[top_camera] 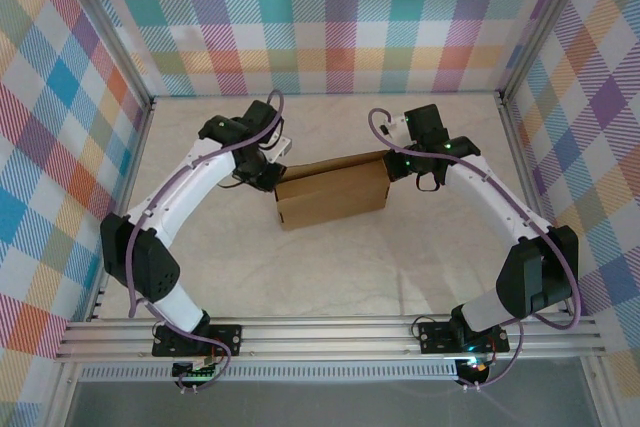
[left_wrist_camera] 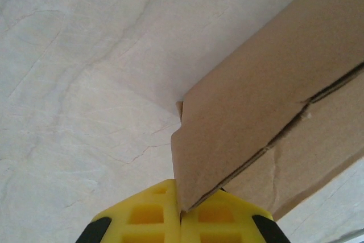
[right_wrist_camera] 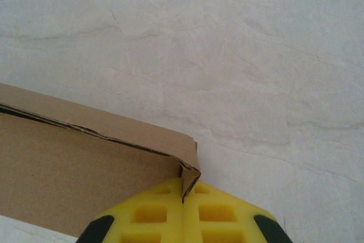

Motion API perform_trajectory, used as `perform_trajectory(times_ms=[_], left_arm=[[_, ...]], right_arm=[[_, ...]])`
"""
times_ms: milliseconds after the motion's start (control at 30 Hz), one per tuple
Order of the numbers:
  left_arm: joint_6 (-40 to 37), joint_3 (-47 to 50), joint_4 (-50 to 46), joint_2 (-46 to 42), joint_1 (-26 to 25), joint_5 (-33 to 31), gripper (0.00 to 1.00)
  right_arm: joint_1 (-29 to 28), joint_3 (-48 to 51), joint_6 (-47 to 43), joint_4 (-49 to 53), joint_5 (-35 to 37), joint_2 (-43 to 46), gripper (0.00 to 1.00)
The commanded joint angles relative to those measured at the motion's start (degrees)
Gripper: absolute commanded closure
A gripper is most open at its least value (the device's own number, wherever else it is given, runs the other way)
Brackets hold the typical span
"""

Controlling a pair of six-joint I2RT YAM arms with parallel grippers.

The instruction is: Fold the paper box

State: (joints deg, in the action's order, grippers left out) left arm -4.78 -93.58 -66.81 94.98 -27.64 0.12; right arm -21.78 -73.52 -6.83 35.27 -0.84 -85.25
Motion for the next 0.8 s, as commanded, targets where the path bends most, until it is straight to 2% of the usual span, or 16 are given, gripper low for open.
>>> perform_trajectory(times_ms=[0,233,400,667,767], left_arm=[[5.14,-4.0,-0.46,2.44,0.02,5.51,1.0],[12.39,-11.12,-4.66,6.68,0.71,4.78,1.0],[19.62,-16.24,-6.47,10.86,2.97,11.07,1.0],[23.78,-22.28,-10.48,16.8,6.19,19.29,1.0],[25.83,-22.51,-9.54,17.65,7.87,25.06,1.0]], right_arm=[[-0.76,0.26,0.06,6.4,-1.18,-1.57,1.0],[-1.07,0.15,-0.33,6.75,-0.46,-1.79,1.0],[-1.42,0.13,-0.63,6.83,-0.22,-2.1,1.0],[-2.56,-0.37,-1.86,7.29,1.6,-2.37,1.0],[-2.78,-0.51,-2.04,7.6,2.2,-2.46,1.0]])
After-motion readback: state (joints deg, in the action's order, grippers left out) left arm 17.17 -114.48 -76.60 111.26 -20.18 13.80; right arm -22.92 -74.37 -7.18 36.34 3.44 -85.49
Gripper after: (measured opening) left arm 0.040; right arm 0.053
